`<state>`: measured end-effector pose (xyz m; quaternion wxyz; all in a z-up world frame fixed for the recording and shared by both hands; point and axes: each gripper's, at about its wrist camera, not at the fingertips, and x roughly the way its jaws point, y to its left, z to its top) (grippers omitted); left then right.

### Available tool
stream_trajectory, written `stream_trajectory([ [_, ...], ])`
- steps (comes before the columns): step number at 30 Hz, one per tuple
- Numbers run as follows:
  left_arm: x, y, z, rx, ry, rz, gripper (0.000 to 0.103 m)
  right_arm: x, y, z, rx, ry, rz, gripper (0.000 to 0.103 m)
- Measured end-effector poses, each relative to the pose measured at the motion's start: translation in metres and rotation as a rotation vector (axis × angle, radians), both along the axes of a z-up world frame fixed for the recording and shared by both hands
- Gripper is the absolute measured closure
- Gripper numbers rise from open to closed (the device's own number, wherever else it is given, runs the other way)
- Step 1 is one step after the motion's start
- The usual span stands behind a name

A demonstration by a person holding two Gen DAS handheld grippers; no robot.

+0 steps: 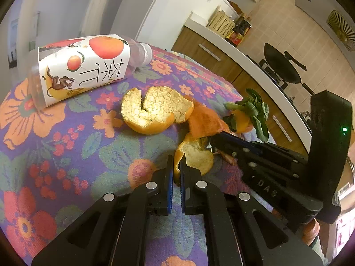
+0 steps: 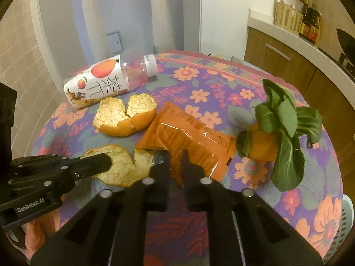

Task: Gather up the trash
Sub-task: 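Carry the peel and wrapper with both grippers over the blue wastebasket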

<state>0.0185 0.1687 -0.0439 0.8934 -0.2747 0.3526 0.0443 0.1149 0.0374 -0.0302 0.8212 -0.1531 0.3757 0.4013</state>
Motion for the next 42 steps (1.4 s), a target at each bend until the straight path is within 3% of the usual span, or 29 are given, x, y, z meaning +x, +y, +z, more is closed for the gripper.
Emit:
stream_trajectory([
  [9,-0.006,-0.002,0.004,-0.021,-0.043,-0.027,0.100,-0.019,-0.035,0.021,0.118,-0.036,-0.031,0.103],
  [21,-0.013,-0.042,0.033,-0.061,-0.146,-0.178,0.100,-0.055,-0.131,0.059,0.285,-0.056,-0.090,0.103],
  [29,0.005,-0.110,0.054,0.000,-0.162,-0.315,0.100,-0.056,-0.223,0.069,0.334,-0.084,-0.242,0.103],
  [42,0.056,-0.247,0.079,0.100,-0.188,-0.541,0.100,-0.034,-0.347,0.055,0.381,-0.038,-0.448,0.103],
])
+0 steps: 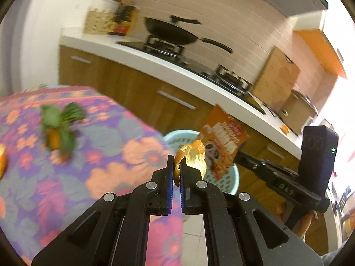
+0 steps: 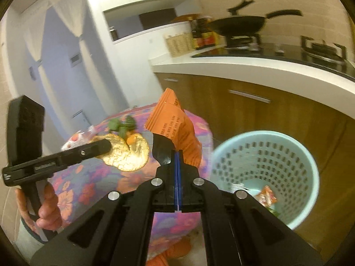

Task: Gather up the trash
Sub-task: 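Carry the peel and wrapper with both grippers over the blue wastebasket, then open both grippers to drop the peel and wrapper into the wastebasket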

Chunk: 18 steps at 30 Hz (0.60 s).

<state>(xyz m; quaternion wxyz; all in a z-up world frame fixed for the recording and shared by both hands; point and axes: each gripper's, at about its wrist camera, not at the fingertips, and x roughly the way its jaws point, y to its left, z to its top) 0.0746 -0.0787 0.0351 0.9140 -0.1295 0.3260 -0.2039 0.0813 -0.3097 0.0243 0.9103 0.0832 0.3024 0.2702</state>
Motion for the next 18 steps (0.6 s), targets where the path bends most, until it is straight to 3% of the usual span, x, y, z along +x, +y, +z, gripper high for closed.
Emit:
stream_trajectory([
  [10,0.050,-0.071,-0.006,0.057,0.028,-0.100,0.100,0.029,-0.070,-0.042,0.051,0.135,-0.157,0.103],
  [18,0.079,-0.108,-0.022,0.089,0.068,-0.148,0.100,0.047,-0.081,-0.070,0.018,0.221,-0.196,0.103],
])
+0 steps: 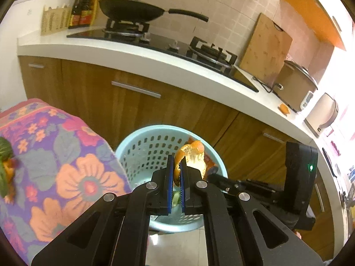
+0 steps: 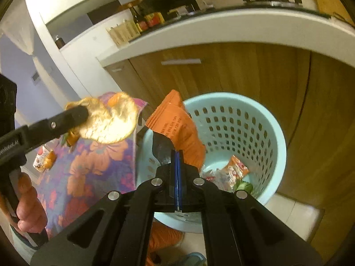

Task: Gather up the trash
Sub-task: 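Open both grippers to drop the peel and wrapper into the wastebasket, then move both open grippers back to the table toward the bok choy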

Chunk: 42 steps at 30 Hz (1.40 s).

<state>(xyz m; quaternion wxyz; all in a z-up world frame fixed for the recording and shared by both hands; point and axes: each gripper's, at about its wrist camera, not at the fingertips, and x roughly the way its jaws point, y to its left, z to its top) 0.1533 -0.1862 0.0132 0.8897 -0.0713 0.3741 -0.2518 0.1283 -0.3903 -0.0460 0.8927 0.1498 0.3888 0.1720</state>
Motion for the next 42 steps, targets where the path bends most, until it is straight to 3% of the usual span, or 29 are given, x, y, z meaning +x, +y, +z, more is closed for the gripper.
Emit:
stream_trajectory([
  [3,0.008,-0.010,-0.008,0.014,0.017,-0.011,0.100,0.006,-0.003,-0.010,-0.011,0.044,-0.010,0.103],
  [8,0.016,-0.018,-0.017,0.024,0.037,-0.018,0.100,0.008,-0.009,-0.015,-0.021,0.044,-0.020,0.103],
  [11,0.022,-0.020,-0.022,0.024,0.049,-0.013,0.100,0.007,-0.016,-0.017,-0.011,0.047,-0.037,0.097],
  [14,0.025,-0.025,-0.027,0.038,0.052,-0.014,0.093,0.006,-0.023,-0.016,0.001,0.042,-0.058,0.074],
  [15,0.026,-0.027,-0.030,0.043,0.052,-0.019,0.080,0.004,-0.025,-0.015,0.005,0.034,-0.067,0.058],
  [16,0.025,-0.028,-0.031,0.043,0.048,-0.018,0.067,0.001,-0.027,-0.013,0.001,0.020,-0.078,0.052],
  [21,0.020,-0.026,-0.035,0.072,0.022,-0.011,0.064,-0.006,-0.025,-0.001,-0.017,-0.019,-0.075,0.052],
  [35,-0.010,0.012,-0.012,0.043,-0.047,0.028,0.064,-0.018,0.005,0.025,-0.047,-0.082,-0.034,0.052],
  [42,-0.038,0.045,0.004,0.026,-0.102,0.071,0.059,-0.024,0.042,0.045,-0.065,-0.127,0.036,0.052],
])
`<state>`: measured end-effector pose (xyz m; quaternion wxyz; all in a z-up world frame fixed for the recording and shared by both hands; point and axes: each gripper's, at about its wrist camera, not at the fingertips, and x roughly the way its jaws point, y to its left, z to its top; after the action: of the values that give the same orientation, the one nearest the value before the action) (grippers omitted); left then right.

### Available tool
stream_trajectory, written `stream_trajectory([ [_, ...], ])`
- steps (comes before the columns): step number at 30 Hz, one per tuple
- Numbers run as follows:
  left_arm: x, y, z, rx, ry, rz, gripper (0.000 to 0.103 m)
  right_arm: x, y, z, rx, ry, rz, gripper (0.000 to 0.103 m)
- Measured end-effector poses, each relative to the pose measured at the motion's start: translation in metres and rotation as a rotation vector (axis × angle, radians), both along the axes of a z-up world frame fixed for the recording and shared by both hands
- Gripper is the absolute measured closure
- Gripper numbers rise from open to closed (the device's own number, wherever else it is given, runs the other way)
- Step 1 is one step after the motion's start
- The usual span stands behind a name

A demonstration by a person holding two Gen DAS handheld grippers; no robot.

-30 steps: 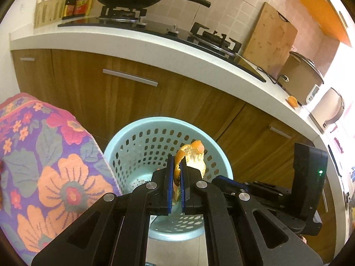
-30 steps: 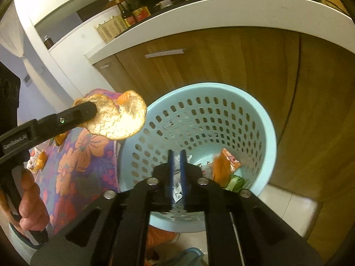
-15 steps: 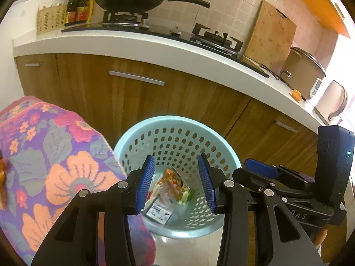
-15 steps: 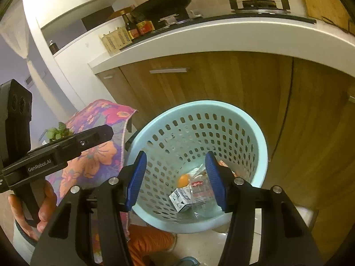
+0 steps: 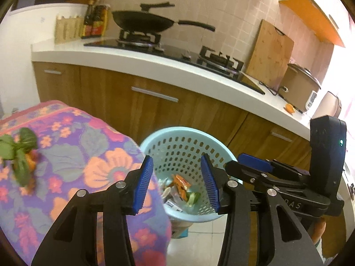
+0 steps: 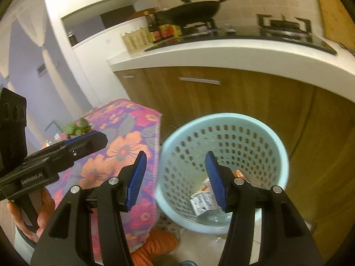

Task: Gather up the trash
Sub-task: 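Move both open grippers back to the table toward the bok choy, then grasp the orange peel half with the left gripper while the right gripper grasps the bok choy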

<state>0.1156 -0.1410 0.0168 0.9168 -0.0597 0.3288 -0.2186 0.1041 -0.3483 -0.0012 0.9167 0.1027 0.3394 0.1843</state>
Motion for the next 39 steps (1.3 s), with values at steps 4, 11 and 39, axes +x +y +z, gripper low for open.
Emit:
stream_trajectory([
  [4,-0.017,0.030,0.010,-0.007,-0.033,0.052,0.056,-0.001,0.038,0.011,-0.027,-0.032,0.068,0.052],
  [11,-0.047,0.111,0.023,-0.034,-0.083,0.224,0.051,0.005,0.105,0.026,-0.041,-0.083,0.184,0.050],
  [39,-0.071,0.349,-0.050,-0.271,0.175,0.745,0.050,0.079,0.293,0.006,-0.119,-0.161,0.290,0.009],
])
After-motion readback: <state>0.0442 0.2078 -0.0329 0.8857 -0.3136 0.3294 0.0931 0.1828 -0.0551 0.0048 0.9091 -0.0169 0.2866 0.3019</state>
